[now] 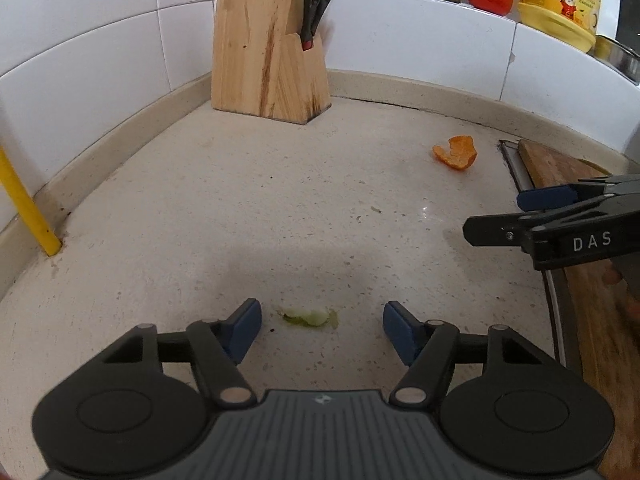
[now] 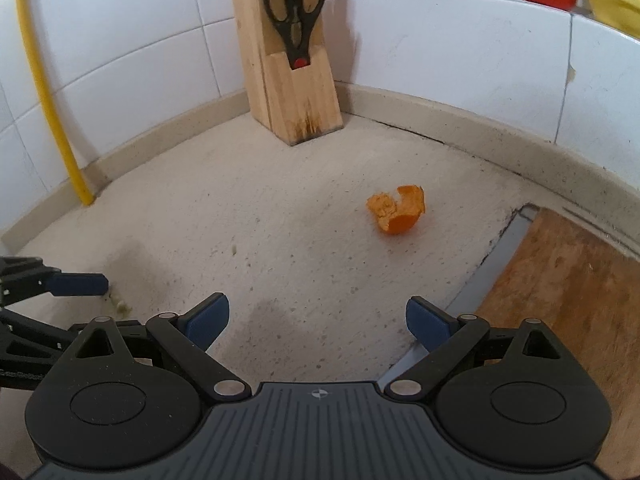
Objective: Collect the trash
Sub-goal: 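Move both open tools up from the bin to the remaining orange peel, then grasp the orange peel with the right tool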
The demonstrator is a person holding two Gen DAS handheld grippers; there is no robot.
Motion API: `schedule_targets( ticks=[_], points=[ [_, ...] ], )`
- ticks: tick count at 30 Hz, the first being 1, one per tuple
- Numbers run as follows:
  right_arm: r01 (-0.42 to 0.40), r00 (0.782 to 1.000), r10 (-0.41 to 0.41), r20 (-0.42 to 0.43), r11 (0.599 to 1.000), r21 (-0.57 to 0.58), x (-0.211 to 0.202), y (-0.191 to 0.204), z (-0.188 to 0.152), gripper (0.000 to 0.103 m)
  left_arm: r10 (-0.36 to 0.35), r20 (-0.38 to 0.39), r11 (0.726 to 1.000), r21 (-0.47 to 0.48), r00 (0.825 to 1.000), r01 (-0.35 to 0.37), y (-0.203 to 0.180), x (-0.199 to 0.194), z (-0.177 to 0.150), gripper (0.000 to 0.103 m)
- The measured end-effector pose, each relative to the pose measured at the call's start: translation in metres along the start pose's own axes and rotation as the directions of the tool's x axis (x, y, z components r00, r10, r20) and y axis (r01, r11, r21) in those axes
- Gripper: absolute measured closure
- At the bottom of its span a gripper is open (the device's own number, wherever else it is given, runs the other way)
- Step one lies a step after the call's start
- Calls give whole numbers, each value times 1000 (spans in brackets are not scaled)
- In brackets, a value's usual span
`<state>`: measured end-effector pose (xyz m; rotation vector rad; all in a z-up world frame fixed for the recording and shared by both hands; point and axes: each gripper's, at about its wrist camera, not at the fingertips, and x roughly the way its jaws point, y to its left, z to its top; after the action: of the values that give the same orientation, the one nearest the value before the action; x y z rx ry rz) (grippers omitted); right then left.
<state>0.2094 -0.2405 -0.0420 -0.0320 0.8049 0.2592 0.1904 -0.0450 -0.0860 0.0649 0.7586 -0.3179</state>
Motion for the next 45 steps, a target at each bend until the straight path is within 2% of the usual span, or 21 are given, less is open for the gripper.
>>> schedule_targets(
  ticks=[5,7,9,11,14,18,20,22,27,32,34,36,37,38,40,42,44,45],
  points=[
    [-13,999,13,-41,1000,11,6,-3,1,5,-2,-8,1000,9,1000,2,-7,3,3,43],
    [-19,998,19,-54,1000,-3,8,-1,1,2,-12,-4,1000,15,1000,12,-9,2,3,53],
    [3,997,-7,-78,999,-52,13,6,2,0,-20,2,999,26,1000,20,-14,0,3,84],
    [33,994,-44,-99,994,-109,17,15,1,0,-22,-3,999,24,1000,22,-19,-1,3,96],
    [45,992,-60,-110,989,-140,19,17,0,0,-19,-9,1000,10,1000,20,-19,-1,5,97],
    [8,996,-15,-88,997,-75,14,5,1,0,-19,-28,1000,-19,999,19,-16,-6,3,100],
    [-2,997,0,-71,1000,-28,9,-4,7,11,-58,-35,997,-60,998,56,-10,-9,2,100],
    [1,999,-1,-53,1000,13,4,-14,15,15,-77,-37,993,-97,996,73,-5,-10,0,100],
    [67,998,-67,15,998,20,3,-33,38,15,-75,-37,992,-103,997,71,-4,-11,1,100],
    [157,986,-153,60,986,-60,18,-36,55,6,-82,-35,991,-112,996,78,-5,-13,-1,100],
    [159,986,-155,61,984,-81,29,-37,60,4,-85,-36,990,-114,996,80,-5,-13,-1,100],
    [167,986,-165,28,983,-81,45,-41,65,4,-86,-39,990,-114,996,81,-5,-14,-1,100],
    [160,987,-160,2,984,-76,54,-44,67,6,-87,-41,990,-114,995,81,-5,-13,0,100],
    [145,988,-147,-38,987,-66,59,-46,70,16,-86,-42,990,-116,995,81,-5,-13,1,100],
    [153,987,-155,-43,987,-53,62,-48,73,26,-86,-41,990,-117,995,81,-6,-15,0,100],
    [158,985,-162,-55,985,-64,60,-46,73,32,-85,-40,990,-120,996,80,-5,-15,0,100],
    [149,986,-153,-58,986,-72,56,-43,72,48,-86,-41,989,-125,995,80,-5,-15,1,100],
    [141,987,-145,-61,987,-73,53,-42,71,53,-86,-41,988,-130,995,80,-5,-15,0,100]
  ],
)
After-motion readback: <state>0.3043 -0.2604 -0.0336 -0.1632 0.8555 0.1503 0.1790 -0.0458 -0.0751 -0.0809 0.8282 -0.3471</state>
